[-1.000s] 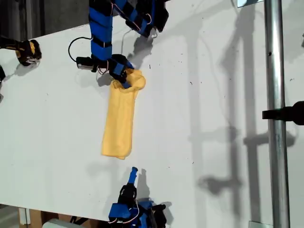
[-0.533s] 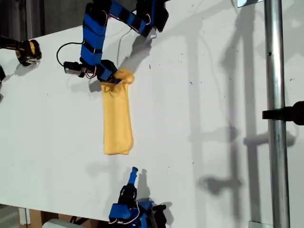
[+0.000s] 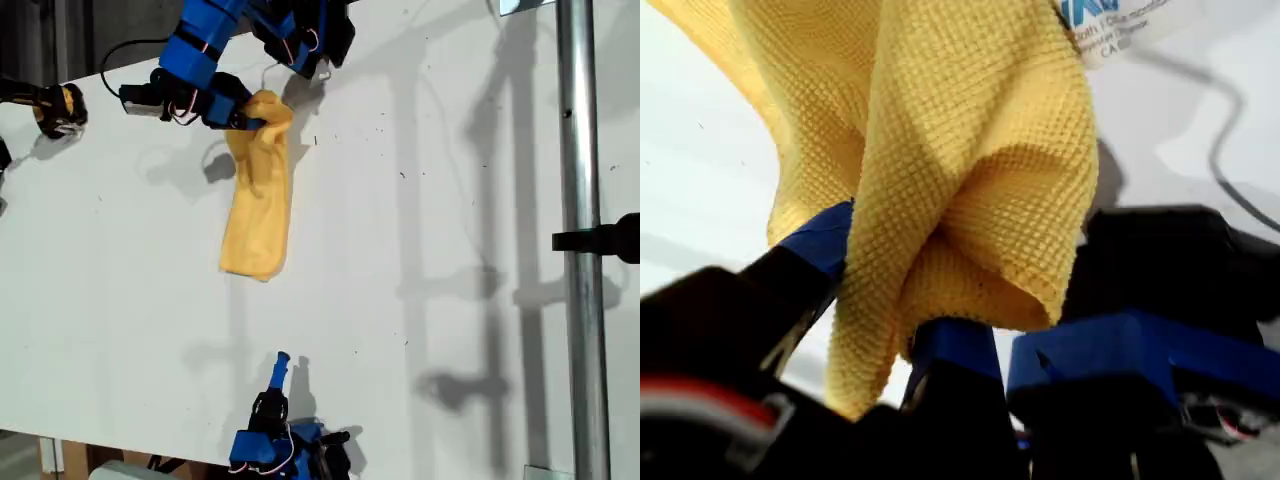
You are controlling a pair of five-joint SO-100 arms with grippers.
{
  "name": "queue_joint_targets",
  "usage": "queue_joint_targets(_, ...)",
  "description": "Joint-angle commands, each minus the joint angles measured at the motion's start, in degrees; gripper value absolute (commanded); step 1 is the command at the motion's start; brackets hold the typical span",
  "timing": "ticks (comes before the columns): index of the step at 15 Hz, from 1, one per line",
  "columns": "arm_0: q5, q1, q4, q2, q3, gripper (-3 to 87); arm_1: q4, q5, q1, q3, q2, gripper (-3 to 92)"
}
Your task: Grasp corners of a towel and fold twice.
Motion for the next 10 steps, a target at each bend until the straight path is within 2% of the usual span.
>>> queue_joint_targets(1, 0.0, 0.4, -0.3, 0.8, -0.2, 17.8, 5.0, 3.6, -4.5, -3.0, 5.4, -0.1)
queue_joint_targets(3, 0.5, 0.2, -0.3, 1.2, -0.1, 17.6, -5.4, 3.1, -9.0, -3.0, 8.5, -0.1)
queue_joint_targets(5, 0.4, 0.5, -0.3, 1.5, 0.0, 17.6, -13.4, 2.5, -11.8, -6.9, 3.3, -0.1)
queue_joint_targets(10, 0.1, 1.1, 0.0, 3.5, 0.6, 17.5, -30.1, -0.4, -10.8, -12.4, -8.5, -0.1)
